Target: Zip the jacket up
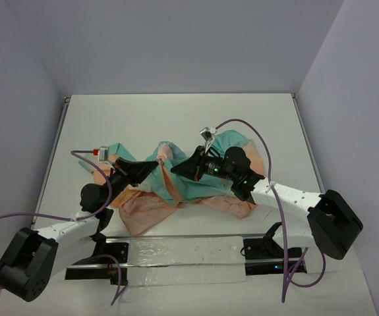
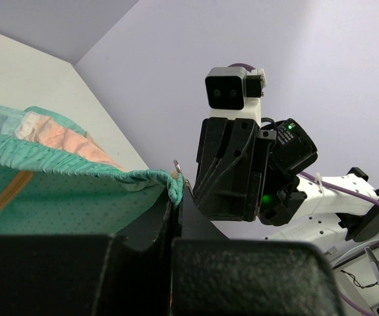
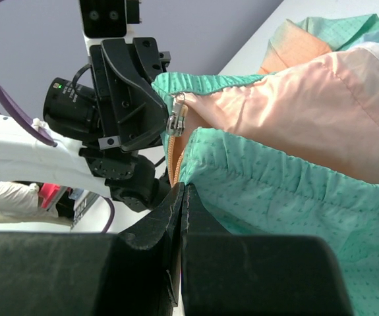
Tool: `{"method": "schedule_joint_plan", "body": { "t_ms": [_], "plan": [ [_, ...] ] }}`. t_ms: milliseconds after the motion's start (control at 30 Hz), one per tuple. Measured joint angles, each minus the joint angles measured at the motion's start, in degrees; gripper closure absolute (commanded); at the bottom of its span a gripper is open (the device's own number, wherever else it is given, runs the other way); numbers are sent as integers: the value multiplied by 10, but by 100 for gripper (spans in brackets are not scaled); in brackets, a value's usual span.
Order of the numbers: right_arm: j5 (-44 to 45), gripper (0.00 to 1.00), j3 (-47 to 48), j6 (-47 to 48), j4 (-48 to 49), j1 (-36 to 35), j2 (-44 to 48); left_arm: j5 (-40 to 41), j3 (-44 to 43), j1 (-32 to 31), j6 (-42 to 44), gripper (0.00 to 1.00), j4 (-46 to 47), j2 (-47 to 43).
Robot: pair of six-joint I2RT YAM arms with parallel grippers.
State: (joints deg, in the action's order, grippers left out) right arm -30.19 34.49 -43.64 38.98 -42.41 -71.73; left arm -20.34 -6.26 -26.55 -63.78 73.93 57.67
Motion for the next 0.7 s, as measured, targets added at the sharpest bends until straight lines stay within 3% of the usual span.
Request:
{"method": "schedule_joint_plan", "body": {
  "t_ms": [700],
  "plan": [
    [2,100,0,2,-6,0,23,0,0,0,-1,100,0,0]
  ]
}}
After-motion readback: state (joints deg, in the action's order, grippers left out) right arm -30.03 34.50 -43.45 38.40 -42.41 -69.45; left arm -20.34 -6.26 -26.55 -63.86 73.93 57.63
